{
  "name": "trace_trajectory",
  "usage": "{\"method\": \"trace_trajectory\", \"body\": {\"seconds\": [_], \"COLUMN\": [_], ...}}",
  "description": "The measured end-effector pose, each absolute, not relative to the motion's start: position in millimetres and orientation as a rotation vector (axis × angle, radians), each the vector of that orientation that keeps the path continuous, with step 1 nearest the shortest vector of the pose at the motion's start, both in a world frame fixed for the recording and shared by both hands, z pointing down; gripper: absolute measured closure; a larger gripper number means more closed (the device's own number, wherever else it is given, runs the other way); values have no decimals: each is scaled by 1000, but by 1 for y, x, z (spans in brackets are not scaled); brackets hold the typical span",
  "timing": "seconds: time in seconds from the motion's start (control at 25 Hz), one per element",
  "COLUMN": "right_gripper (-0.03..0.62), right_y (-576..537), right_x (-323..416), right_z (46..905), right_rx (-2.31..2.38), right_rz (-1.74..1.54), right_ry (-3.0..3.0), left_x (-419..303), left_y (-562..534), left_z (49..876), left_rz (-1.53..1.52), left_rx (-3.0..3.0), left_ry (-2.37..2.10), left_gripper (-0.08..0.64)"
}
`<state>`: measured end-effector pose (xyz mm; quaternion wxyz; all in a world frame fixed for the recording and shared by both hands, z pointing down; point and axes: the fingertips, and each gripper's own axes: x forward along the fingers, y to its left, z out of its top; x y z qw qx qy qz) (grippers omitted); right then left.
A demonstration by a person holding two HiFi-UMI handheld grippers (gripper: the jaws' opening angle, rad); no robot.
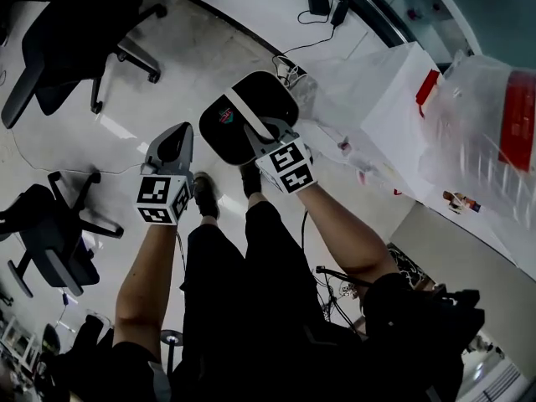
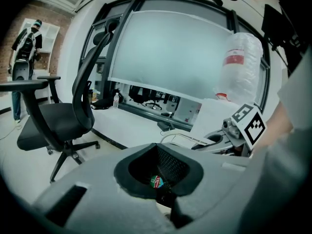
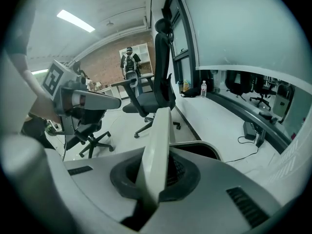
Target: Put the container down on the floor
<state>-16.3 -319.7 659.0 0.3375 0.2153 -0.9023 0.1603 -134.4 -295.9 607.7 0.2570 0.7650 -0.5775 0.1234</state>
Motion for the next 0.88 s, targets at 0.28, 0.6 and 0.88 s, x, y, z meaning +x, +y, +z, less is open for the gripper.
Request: {"method": "trace_trajectory", "body": {"seconds": [0.28, 0.6, 0.88], "right_gripper": [583, 583, 583], "right_y": [-337, -350, -359], "right_x": [-15, -20, -26], "right_z": [707, 777, 827], "right_rx": [571, 562, 571], "right_rz": [438, 478, 509], "right_ry": [-2337, -2303, -2271], "left_x": [-131, -129, -127], "left_y": [-309, -317, -320], "left_z": [659, 723, 762], "left_rz": [350, 384, 403], "left_rx": [2021, 1975, 1962], "left_ry": [-1567, -1536, -1497], "left_gripper": [554, 554, 554]}}
